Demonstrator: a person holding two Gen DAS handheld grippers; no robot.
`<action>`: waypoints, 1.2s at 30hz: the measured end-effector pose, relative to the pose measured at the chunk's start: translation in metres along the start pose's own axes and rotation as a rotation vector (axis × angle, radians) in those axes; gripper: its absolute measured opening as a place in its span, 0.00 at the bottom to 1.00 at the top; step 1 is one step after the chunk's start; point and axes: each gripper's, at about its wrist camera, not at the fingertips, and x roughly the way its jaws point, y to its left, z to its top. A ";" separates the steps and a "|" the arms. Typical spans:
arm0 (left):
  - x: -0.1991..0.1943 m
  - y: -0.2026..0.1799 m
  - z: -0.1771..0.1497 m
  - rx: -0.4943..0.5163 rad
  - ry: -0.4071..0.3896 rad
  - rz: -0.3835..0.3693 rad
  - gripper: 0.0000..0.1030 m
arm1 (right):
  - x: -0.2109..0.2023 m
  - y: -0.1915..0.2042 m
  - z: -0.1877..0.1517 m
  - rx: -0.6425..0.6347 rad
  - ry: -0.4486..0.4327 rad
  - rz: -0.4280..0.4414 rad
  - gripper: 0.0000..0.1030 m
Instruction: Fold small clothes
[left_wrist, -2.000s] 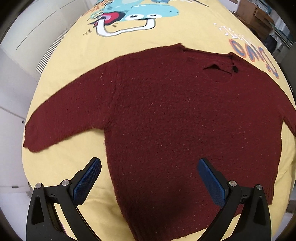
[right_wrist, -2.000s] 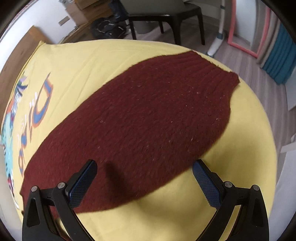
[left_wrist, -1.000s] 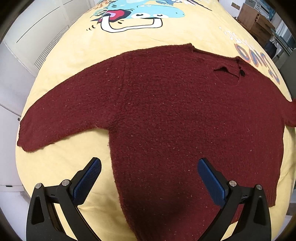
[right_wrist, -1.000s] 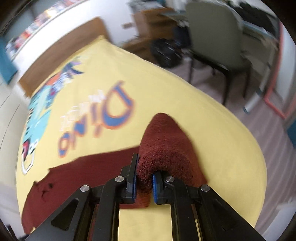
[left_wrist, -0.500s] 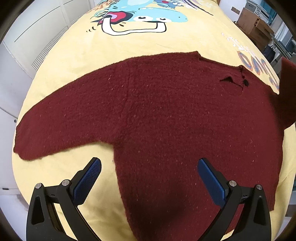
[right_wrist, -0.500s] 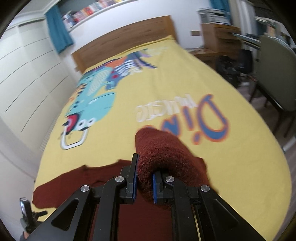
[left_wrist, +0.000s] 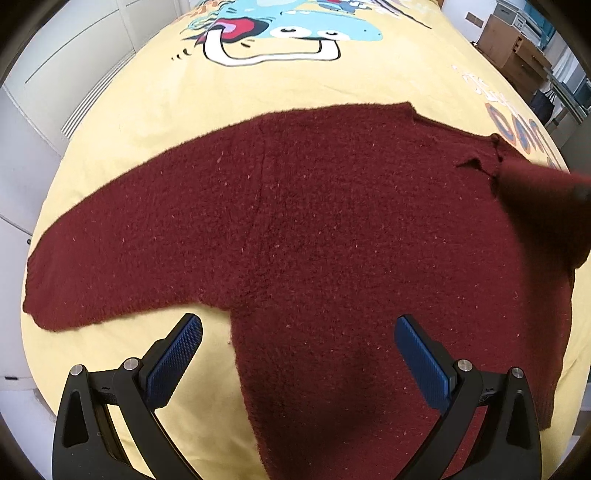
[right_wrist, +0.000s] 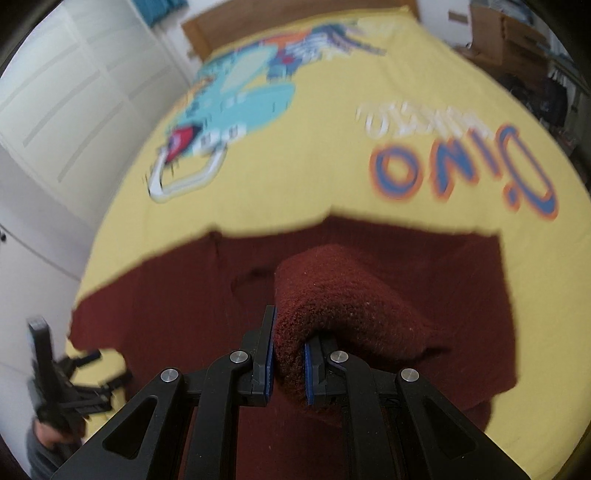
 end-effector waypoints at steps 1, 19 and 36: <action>0.002 0.000 -0.001 0.000 0.004 -0.001 0.99 | 0.013 0.002 -0.008 -0.008 0.034 -0.007 0.12; 0.010 -0.014 -0.002 0.030 0.028 0.033 0.99 | 0.063 -0.005 -0.051 0.021 0.202 -0.081 0.64; 0.000 -0.076 0.010 0.184 0.004 0.015 0.99 | -0.016 -0.094 -0.083 0.101 0.157 -0.244 0.80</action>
